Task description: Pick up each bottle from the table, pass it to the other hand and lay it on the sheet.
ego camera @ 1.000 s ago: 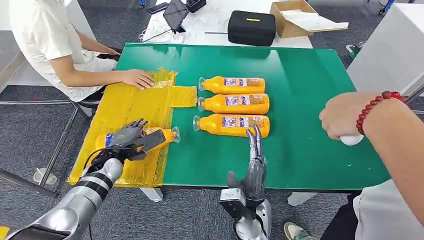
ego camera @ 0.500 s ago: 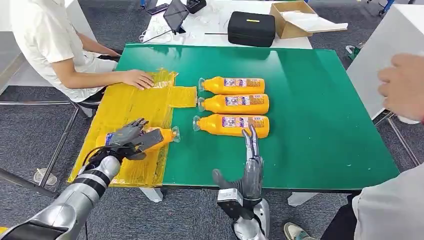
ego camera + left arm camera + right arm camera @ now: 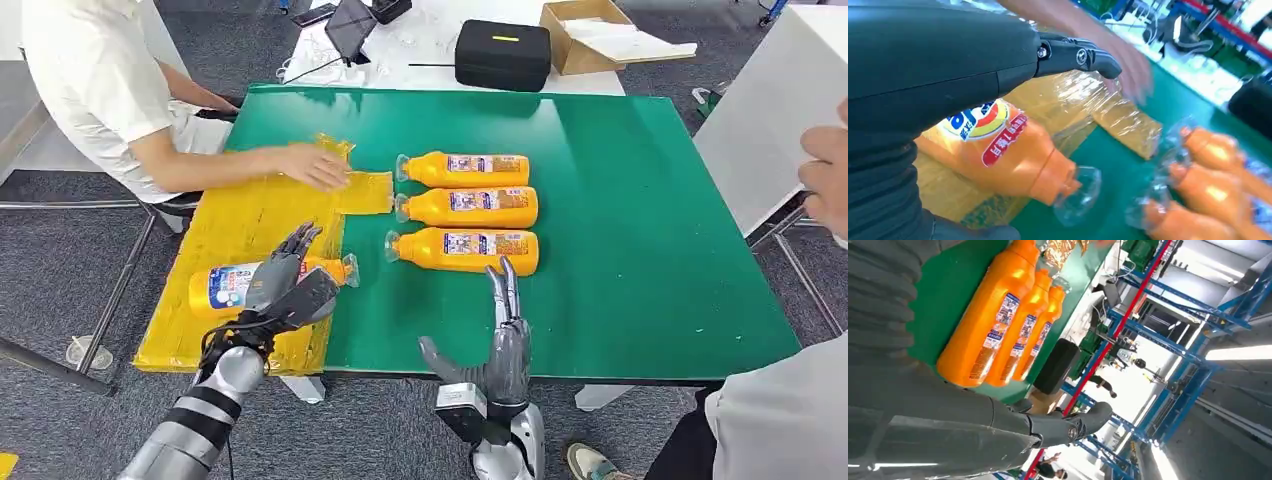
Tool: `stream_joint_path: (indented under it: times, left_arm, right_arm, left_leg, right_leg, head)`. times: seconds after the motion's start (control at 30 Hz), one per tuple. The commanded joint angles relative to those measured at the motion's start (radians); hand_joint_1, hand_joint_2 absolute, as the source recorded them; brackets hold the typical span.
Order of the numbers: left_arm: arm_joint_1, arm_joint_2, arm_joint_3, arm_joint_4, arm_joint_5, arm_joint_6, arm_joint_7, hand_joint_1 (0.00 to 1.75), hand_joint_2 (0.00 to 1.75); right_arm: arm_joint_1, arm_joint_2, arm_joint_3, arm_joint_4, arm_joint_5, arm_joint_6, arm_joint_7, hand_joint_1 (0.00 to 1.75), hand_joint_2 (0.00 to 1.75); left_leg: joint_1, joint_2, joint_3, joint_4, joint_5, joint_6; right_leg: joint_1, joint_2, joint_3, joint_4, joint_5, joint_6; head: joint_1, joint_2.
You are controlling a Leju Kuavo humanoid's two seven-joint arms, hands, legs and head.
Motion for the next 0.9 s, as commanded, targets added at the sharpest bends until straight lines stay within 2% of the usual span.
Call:
stream_joint_path:
  times: [0.03, 0.13, 0.27, 0.37, 0.4, 0.43, 0.5, 0.53, 0.57, 0.6, 0.63, 0.77, 0.9]
  left_arm:
    - [0.058, 0.011, -0.071, -0.160, 0.047, 0.092, -0.013, 0.00, 1.75]
    - [0.082, 0.001, -0.094, -0.203, 0.057, 0.169, -0.052, 0.00, 1.75]
    - [0.082, 0.001, -0.094, -0.203, 0.057, 0.169, -0.052, 0.00, 1.75]
    - [0.170, -0.071, -0.075, -0.287, 0.176, 0.268, -0.120, 0.00, 1.75]
    - [0.248, -0.107, -0.086, -0.349, 0.271, 0.253, -0.137, 0.00, 1.75]
    - [0.288, -0.122, -0.096, -0.365, 0.348, 0.221, -0.118, 0.00, 1.75]
    - [0.335, -0.134, -0.123, -0.373, 0.487, 0.172, -0.105, 0.00, 1.75]
    - [0.348, -0.121, -0.169, -0.363, 0.563, 0.146, -0.097, 0.00, 1.75]
    - [0.352, -0.118, -0.182, -0.357, 0.578, 0.151, -0.101, 0.00, 1.75]
    - [0.350, -0.107, -0.217, -0.347, 0.604, 0.169, -0.136, 0.00, 1.75]
    - [0.349, -0.105, -0.224, -0.347, 0.614, 0.175, -0.136, 0.00, 1.75]
    - [0.338, -0.087, -0.256, -0.384, 0.686, 0.189, -0.094, 0.00, 1.75]
    - [0.338, -0.087, -0.256, -0.384, 0.686, 0.189, -0.094, 0.00, 1.75]
  right_arm:
    - [-0.002, -0.024, -0.015, -0.003, 0.013, 0.001, 0.001, 0.00, 1.75]
    - [0.003, -0.018, -0.022, -0.001, 0.058, 0.001, 0.001, 0.00, 1.75]
    - [0.003, -0.018, -0.022, -0.001, 0.058, 0.001, 0.001, 0.00, 1.75]
    - [0.008, -0.007, -0.126, 0.063, 0.313, 0.001, 0.001, 0.00, 1.75]
    - [0.016, -0.011, -0.212, 0.073, 0.427, 0.001, 0.001, 0.00, 1.75]
    - [0.032, -0.017, -0.259, 0.029, 0.474, 0.001, 0.001, 0.00, 1.75]
    - [0.045, -0.023, -0.346, 0.011, 0.561, 0.001, 0.001, 0.00, 1.75]
    - [0.043, -0.025, -0.430, 0.000, 0.664, 0.001, 0.001, 0.00, 1.75]
    - [0.039, -0.035, -0.446, 0.007, 0.675, 0.001, 0.001, 0.00, 1.75]
    - [0.014, -0.060, -0.506, 0.051, 0.784, 0.001, 0.051, 0.00, 1.75]
    - [0.004, -0.077, -0.516, 0.069, 0.793, 0.001, 0.061, 0.00, 1.75]
    - [-0.038, -0.166, -0.445, 0.205, 0.842, 0.001, 0.226, 0.00, 1.75]
    - [-0.038, -0.166, -0.445, 0.205, 0.842, 0.001, 0.226, 0.00, 1.75]
  left_leg:
    - [0.000, 0.000, 0.002, 0.000, -0.001, 0.000]
    - [0.000, 0.000, 0.001, 0.000, -0.001, 0.000]
    - [0.000, 0.000, 0.001, 0.000, -0.001, 0.000]
    - [0.000, -0.001, 0.003, 0.000, -0.002, 0.001]
    - [0.000, -0.001, 0.003, -0.001, -0.002, 0.001]
    - [0.000, -0.001, 0.005, 0.000, -0.003, 0.001]
    - [-0.001, -0.003, 0.004, -0.002, -0.002, 0.001]
    - [-0.001, -0.004, 0.007, -0.002, -0.004, 0.002]
    - [-0.002, -0.004, 0.005, -0.002, -0.003, 0.002]
    - [-0.001, -0.004, 0.004, -0.001, -0.003, 0.003]
    - [-0.001, -0.004, 0.001, -0.001, -0.002, 0.002]
    - [-0.002, -0.002, 0.002, 0.000, -0.005, 0.003]
    - [-0.001, -0.001, 0.001, -0.001, -0.004, 0.002]
  right_leg:
    - [0.000, 0.000, 0.002, 0.000, -0.001, -0.001]
    - [0.000, 0.000, 0.002, 0.000, -0.001, -0.001]
    - [0.000, 0.000, 0.001, 0.000, -0.001, -0.001]
    - [0.000, -0.001, 0.004, 0.000, -0.002, -0.001]
    - [0.000, -0.001, 0.004, -0.001, -0.002, -0.001]
    - [0.000, 0.000, 0.006, -0.001, -0.002, -0.001]
    - [-0.001, -0.002, 0.005, -0.002, -0.002, 0.000]
    - [-0.001, -0.003, 0.008, -0.002, -0.004, 0.000]
    - [-0.002, -0.004, 0.007, -0.002, -0.004, 0.000]
    - [-0.002, -0.003, 0.006, -0.002, -0.003, 0.001]
    - [-0.002, -0.003, 0.003, -0.002, -0.002, 0.001]
    - [-0.002, -0.001, 0.004, -0.002, -0.002, 0.000]
    - [-0.002, 0.001, 0.003, -0.002, -0.001, 0.000]
  head:
    - [0.000, 0.000]
    - [0.000, 0.000]
    - [0.000, 0.000]
    - [0.000, 0.000]
    - [0.000, 0.000]
    - [0.000, 0.000]
    - [0.000, 0.000]
    - [0.000, 0.000]
    - [0.000, 0.000]
    - [0.000, 0.000]
    - [0.000, 0.000]
    - [0.000, 0.000]
    - [0.000, 0.000]
